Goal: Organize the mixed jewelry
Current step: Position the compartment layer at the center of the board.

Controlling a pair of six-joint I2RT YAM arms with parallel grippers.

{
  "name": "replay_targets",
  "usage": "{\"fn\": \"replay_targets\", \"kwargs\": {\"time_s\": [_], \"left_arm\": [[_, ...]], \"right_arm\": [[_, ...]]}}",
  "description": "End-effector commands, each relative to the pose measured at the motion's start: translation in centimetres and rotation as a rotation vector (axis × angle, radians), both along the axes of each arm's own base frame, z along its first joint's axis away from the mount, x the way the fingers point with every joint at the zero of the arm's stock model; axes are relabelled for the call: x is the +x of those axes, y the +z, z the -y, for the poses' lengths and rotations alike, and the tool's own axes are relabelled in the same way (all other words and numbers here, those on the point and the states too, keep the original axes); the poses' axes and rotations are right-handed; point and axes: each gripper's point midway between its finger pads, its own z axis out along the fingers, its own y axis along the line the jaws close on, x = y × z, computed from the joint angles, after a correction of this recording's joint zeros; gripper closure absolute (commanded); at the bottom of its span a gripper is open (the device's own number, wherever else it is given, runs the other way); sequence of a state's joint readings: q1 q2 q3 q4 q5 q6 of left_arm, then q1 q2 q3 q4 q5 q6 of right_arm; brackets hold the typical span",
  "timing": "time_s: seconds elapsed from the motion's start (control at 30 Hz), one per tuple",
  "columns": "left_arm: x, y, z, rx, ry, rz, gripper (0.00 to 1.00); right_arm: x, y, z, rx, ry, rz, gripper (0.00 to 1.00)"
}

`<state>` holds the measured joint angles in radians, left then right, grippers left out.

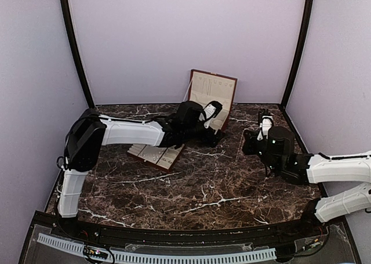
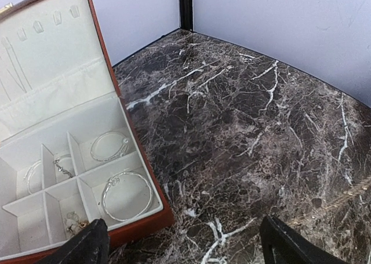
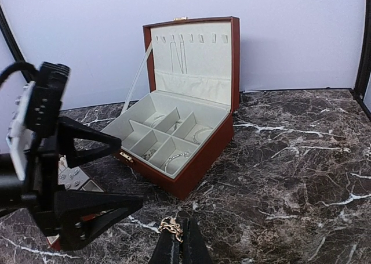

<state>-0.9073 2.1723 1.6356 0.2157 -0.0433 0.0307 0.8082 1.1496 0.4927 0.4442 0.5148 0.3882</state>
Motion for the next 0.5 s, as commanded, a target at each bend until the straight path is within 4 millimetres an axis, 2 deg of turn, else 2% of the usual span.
{"fn": "replay_targets", "kwargs": {"time_s": [0.0, 0.03, 0.1, 0.17, 0.2, 0.23, 0.27, 0.3, 0.33, 0.47], "left_arm": [[1.4, -1.5, 1.3, 0.000, 0.010, -0.088, 0.08], [1.7, -0.8, 1.8, -0.006, 0.010, -0.084, 0.09], [2.2, -2.9, 2.0, 0.038, 0.023, -0.113, 0.11], [3.2, -2.6, 2.7, 0.044, 0.043, -0.103, 0.16], [3.5, -4.3, 2.4, 0.085, 0.063, -0.124, 0.17], [4.0, -3.4, 2.8, 0.074, 0.072, -0.109, 0.18], [4.3, -5.0, 2.5, 0.113, 0.092, -0.125, 0.18], [4.7, -4.2, 2.7, 0.105, 0.102, -0.113, 0.18], [4.9, -5.1, 2.5, 0.126, 0.115, -0.120, 0.18], [5.2, -5.4, 2.9, 0.124, 0.112, -0.119, 0.23]], "right_arm": [[-0.2, 0.0, 1.5, 0.014, -0.048, 0.003, 1.00], [-0.3, 0.0, 1.6, 0.015, -0.050, 0.003, 1.00], [-0.4, 0.0, 1.7, 0.018, -0.052, 0.001, 1.00], [-0.5, 0.0, 1.9, 0.019, -0.056, 0.000, 1.00], [-0.5, 0.1, 2.0, 0.021, -0.058, 0.000, 1.00], [-0.6, 0.1, 2.0, 0.023, -0.058, 0.000, 1.00], [-0.6, 0.0, 2.1, 0.024, -0.059, -0.001, 1.00], [-0.6, 0.0, 2.1, 0.025, -0.062, -0.002, 1.00], [-0.7, 0.0, 2.1, 0.027, -0.061, -0.003, 1.00], [-0.8, -0.4, 2.2, 0.033, -0.062, -0.011, 1.00]]}}
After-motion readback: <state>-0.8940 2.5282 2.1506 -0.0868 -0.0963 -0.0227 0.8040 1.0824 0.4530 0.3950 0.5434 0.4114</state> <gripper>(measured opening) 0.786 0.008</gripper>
